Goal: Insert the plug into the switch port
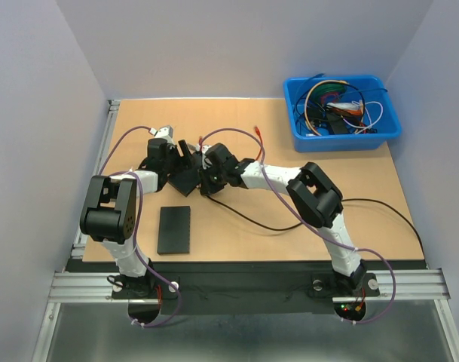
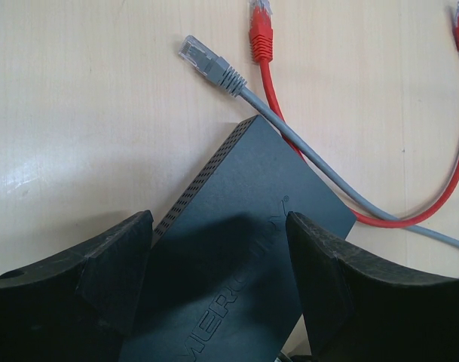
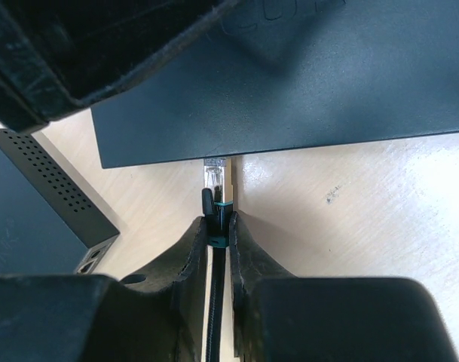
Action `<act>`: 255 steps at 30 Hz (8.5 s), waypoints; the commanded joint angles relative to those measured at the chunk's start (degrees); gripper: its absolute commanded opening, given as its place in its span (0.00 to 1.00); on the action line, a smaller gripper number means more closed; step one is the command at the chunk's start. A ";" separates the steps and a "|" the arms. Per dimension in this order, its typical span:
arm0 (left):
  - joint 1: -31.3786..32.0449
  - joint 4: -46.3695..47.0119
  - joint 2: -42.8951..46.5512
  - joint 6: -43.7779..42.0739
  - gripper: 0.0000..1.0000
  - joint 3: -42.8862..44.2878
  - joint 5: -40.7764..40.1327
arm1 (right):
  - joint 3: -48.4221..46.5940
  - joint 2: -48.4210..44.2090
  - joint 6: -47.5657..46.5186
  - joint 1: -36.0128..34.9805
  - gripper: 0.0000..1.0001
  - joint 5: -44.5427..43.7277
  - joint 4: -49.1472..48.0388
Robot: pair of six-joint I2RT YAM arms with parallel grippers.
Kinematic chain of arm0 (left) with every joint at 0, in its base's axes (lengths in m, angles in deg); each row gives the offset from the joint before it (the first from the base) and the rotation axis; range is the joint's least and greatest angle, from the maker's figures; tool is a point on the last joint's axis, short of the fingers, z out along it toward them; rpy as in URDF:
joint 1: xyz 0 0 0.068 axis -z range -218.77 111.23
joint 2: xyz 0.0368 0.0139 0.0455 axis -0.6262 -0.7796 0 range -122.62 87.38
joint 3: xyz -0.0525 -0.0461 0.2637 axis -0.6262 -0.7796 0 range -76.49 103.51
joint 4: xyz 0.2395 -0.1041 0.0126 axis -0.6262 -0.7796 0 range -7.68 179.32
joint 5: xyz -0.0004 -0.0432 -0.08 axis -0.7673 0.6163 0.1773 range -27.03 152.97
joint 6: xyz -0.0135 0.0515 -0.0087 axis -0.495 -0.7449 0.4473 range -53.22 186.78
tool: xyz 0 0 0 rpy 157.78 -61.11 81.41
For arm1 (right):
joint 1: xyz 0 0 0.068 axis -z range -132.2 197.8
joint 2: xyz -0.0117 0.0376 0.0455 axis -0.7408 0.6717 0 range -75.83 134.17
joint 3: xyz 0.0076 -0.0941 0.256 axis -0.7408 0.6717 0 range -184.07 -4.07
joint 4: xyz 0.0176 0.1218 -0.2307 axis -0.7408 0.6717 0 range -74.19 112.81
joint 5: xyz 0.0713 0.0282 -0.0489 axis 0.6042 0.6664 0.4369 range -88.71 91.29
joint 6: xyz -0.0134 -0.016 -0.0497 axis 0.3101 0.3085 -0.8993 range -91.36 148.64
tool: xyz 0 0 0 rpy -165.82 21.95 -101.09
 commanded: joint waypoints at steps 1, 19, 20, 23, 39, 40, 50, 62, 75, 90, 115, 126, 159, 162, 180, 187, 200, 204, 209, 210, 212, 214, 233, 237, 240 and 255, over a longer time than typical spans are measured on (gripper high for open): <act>1.68 -4.00 0.42 0.98 0.82 0.28 2.97 | -2.39 -1.07 1.64 1.36 0.00 -1.03 -8.09; 2.74 -5.06 -0.29 0.63 0.82 1.33 1.57 | -3.97 -2.39 2.51 2.59 0.00 2.93 -9.14; 2.74 -5.15 -0.37 0.54 0.82 1.42 1.57 | -3.88 -2.57 2.69 2.59 0.00 3.02 -9.14; 2.91 -5.15 -0.37 0.54 0.82 1.51 1.39 | -4.32 -3.01 3.31 2.59 0.00 3.28 -11.08; 3.35 -5.59 -0.55 0.36 0.82 1.77 1.04 | -3.36 -3.62 4.97 2.59 0.01 3.20 -12.83; 3.35 -5.76 -0.73 0.36 0.82 1.86 1.04 | -2.92 -3.71 5.41 2.68 0.00 3.20 -13.36; 3.35 -6.38 -1.17 0.27 0.82 2.39 1.04 | -2.39 -5.65 6.21 2.85 0.01 3.20 -15.91; 3.62 -8.57 -3.27 0.19 0.82 3.97 1.65 | 2.53 -2.48 9.19 4.26 0.00 5.57 -22.93; 4.58 -10.51 -5.47 0.10 0.82 5.02 3.41 | 8.07 -3.36 11.22 6.46 0.01 8.38 -31.82; 7.31 -9.81 -8.02 2.82 0.82 3.53 7.54 | 12.20 -3.62 13.77 6.72 0.00 6.19 -38.32; 17.67 -3.13 -7.23 9.59 0.81 -5.70 8.25 | 31.18 -13.38 17.20 6.81 0.00 -7.35 -57.75; 20.40 -2.86 -8.29 5.64 0.75 -4.38 5.88 | 29.78 -16.45 11.84 7.77 0.00 5.21 -53.36; 31.29 0.92 -10.48 9.76 0.64 -8.77 6.49 | 38.92 -19.79 11.31 14.02 0.01 4.86 -62.48; 33.58 1.18 -10.57 11.34 0.64 -9.65 5.61 | 41.81 -20.67 10.25 14.10 0.00 6.45 -68.90; 42.02 13.93 -11.89 24.97 0.64 -22.66 4.29 | 47.18 -20.67 11.75 14.81 0.00 -0.24 -79.46; 42.02 9.63 -4.52 24.01 0.66 -20.38 2.18 | 52.71 -21.46 12.71 14.81 0.16 0.74 -79.28; 42.02 -7.69 12.70 20.93 0.79 -16.86 -8.36 | 60.88 -28.65 13.85 14.72 0.62 1.35 -75.69; 42.02 -9.63 15.53 21.63 0.79 -16.86 -9.15 | 63.09 -35.34 12.54 14.81 0.75 -1.88 -70.33; 42.29 -11.82 17.20 22.16 0.78 -15.11 -10.30 | 59.85 -44.57 10.43 14.81 0.84 -18.92 -49.20; 42.38 -12.96 16.94 22.16 0.78 -14.58 -11.00 | 58.62 -45.80 9.64 14.81 0.85 -22.35 -45.31; 42.46 -14.89 15.80 21.98 0.77 -12.92 -12.92 | 53.62 -47.57 9.37 14.81 0.90 -33.07 -34.53; 42.73 -15.87 15.10 21.90 0.76 -11.94 -13.55 | 50.19 -47.57 8.76 14.89 0.95 -42.13 -28.60; 44.84 -19.30 6.76 21.81 0.73 -3.07 -18.12 | 44.54 -48.53 8.93 20.96 1.00 -49.19 -16.97; 45.01 -18.42 5.34 22.16 0.72 -0.96 -19.00 | 45.34 -50.38 8.84 20.96 1.00 -47.87 -16.97; 45.19 -19.99 6.91 22.07 0.72 -0.34 -19.09 | 45.69 -51.35 8.84 21.05 1.00 -47.25 -16.97; 45.28 -25.18 11.24 21.46 0.71 2.03 -24.98 | 46.04 -47.39 10.78 21.05 1.00 -44.53 -17.32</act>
